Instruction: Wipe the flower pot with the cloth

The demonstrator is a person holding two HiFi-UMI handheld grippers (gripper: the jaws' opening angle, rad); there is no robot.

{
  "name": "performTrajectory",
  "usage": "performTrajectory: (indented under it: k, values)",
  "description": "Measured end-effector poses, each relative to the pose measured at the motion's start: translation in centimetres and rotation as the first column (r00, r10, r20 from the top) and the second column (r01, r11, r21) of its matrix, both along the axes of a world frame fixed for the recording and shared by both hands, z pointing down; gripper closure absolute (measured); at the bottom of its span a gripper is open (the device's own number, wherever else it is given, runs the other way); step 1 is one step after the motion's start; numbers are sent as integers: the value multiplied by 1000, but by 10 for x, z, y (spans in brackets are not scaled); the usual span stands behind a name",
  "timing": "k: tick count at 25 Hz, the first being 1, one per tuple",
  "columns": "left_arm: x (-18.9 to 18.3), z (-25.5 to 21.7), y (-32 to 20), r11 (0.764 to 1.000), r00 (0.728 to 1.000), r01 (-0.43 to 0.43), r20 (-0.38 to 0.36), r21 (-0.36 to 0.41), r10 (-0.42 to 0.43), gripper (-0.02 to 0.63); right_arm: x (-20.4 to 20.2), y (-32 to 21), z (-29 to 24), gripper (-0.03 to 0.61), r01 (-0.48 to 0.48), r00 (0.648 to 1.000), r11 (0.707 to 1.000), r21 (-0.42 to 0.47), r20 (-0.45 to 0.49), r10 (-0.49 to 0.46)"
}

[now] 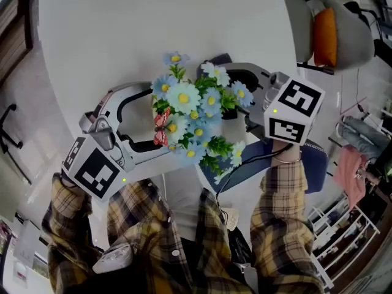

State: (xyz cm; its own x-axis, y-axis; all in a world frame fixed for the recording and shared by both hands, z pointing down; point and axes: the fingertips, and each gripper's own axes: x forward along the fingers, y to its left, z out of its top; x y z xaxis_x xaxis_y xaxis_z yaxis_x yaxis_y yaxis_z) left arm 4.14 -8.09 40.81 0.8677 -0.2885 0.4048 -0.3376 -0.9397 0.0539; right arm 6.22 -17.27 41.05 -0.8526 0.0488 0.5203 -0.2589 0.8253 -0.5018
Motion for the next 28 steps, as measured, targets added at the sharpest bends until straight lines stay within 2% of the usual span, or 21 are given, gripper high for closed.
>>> performTrajectory:
  k: [3,7,9,11,15,19,21,25,28]
  values:
    - [-11,6,6,990,990,140,28,7,-140,137,3,3,0,563,-36,999,999,-2,1,36]
    - [-24,9,21,969,969,245,44,-28,-244,137,2,14,-2,563,-43,999,999,3,-2,43]
    - [-31,2,24,950,950,309,54,-45,-307,137,2,19,-6,563,-43,999,999,8,-7,43]
    - [-33,-3,25,912,915,403,54,-81,-399,138,4,20,-7,563,-52,999,999,11,-11,52]
    - [-21,-2,31,809,818,573,34,-134,-574,138,8,20,-3,563,-82,997,997,9,-9,83]
    - [-2,-6,33,715,721,682,-24,-152,-693,138,8,22,-3,563,-109,994,994,14,-5,109]
    - [6,-9,29,677,679,718,-49,-158,-732,138,9,22,-4,563,-118,993,993,19,-7,118]
    - [13,-11,19,637,633,760,-74,-133,-771,138,11,22,-5,563,-132,991,991,25,-6,132]
    - [11,-11,14,625,621,771,-73,-120,-781,138,12,25,-6,563,-124,992,992,25,3,124]
